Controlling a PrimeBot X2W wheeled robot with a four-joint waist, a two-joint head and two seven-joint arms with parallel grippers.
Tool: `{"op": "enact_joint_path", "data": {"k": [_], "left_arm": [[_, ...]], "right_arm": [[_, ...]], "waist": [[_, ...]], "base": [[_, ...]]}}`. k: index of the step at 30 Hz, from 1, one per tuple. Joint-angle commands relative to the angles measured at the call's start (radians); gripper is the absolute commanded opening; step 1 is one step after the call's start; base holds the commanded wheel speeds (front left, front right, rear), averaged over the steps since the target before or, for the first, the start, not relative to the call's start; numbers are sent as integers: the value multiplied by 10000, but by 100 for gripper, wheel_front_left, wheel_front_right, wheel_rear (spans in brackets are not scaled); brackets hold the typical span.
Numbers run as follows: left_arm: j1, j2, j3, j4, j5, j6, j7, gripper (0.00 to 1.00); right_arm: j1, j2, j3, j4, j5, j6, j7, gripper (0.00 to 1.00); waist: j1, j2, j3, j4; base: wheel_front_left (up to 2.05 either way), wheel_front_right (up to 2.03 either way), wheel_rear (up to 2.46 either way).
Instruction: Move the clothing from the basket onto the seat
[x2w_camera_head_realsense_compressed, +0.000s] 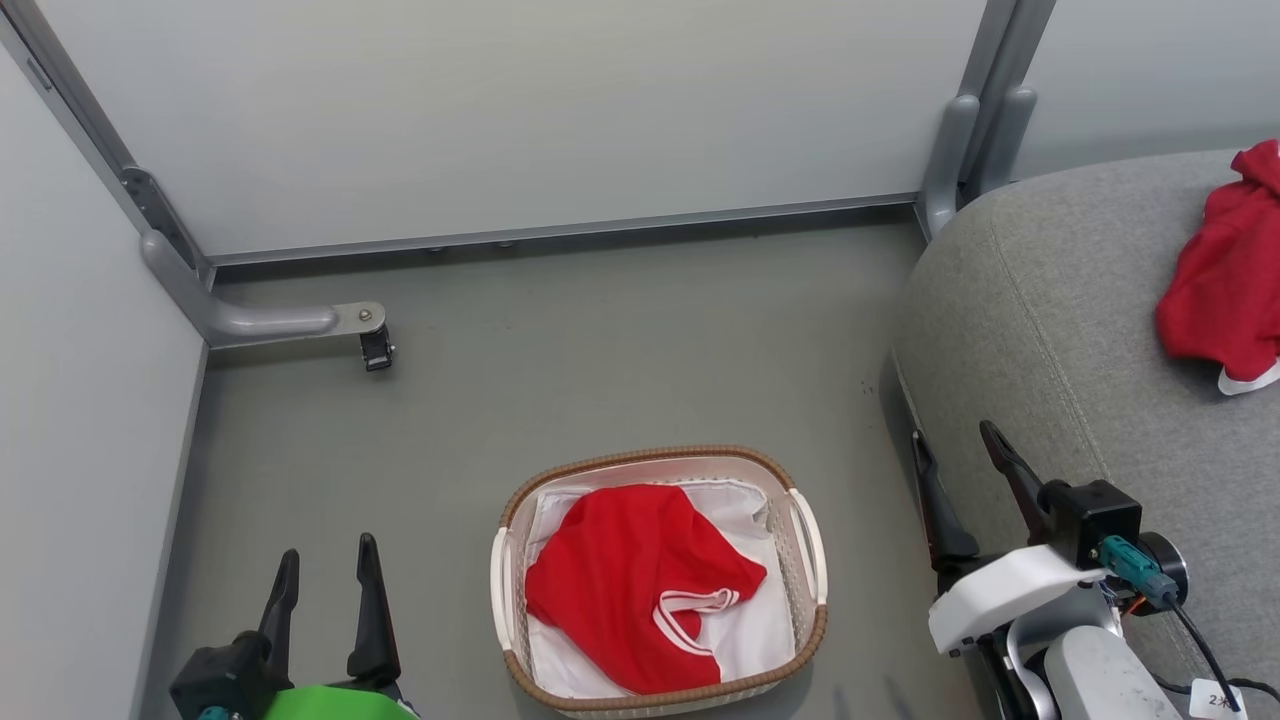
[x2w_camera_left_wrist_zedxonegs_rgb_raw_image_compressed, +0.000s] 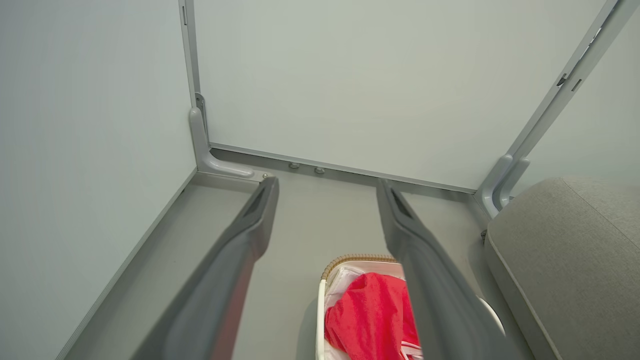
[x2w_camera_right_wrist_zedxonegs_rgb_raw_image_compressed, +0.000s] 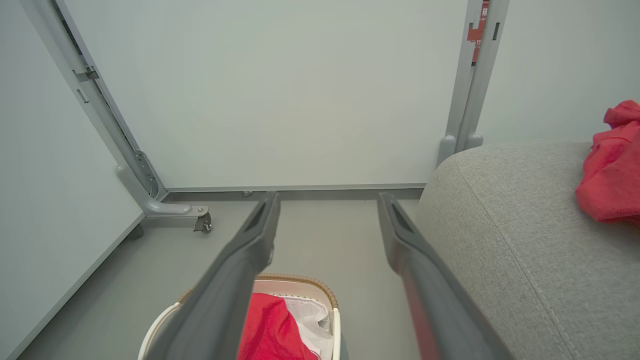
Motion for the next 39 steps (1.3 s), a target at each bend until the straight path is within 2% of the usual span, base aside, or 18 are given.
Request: {"op": "enact_joint_path", "data": {"k": [1, 15, 22, 30, 39], "left_arm": [[-41, -8, 5, 34, -62, 40, -5, 100], [-68, -7, -53, 54, 39, 6, -5, 100], [-446, 31, -227, 147, 402, -186, -5, 100], [-2189, 458, -961, 529, 1300, -543, -5, 100], [-5266, 1026, -2313, 1983, 2183, -829, 298, 100]], "right_arm": [[19, -36, 1, -10, -35, -14, -17, 100], [81, -35, 108, -44, -77, -14, -17, 100], [-135, -37, 3, -206, -80, -14, -16, 100], [-766, -33, -349, -886, -317, -14, -18, 100], [-1915, -33, -456, -1946, -274, -14, -16, 100]], "waist": [[1, 0, -6, 4], [1, 0, -7, -14], [1, 0, 308, -116], [1, 0, 1599, -477], [1, 0, 4157, -1462]], "base": [[0, 0, 0], [0, 0, 0], [0, 0, 0], [0, 0, 0], [0, 0, 0]]}}
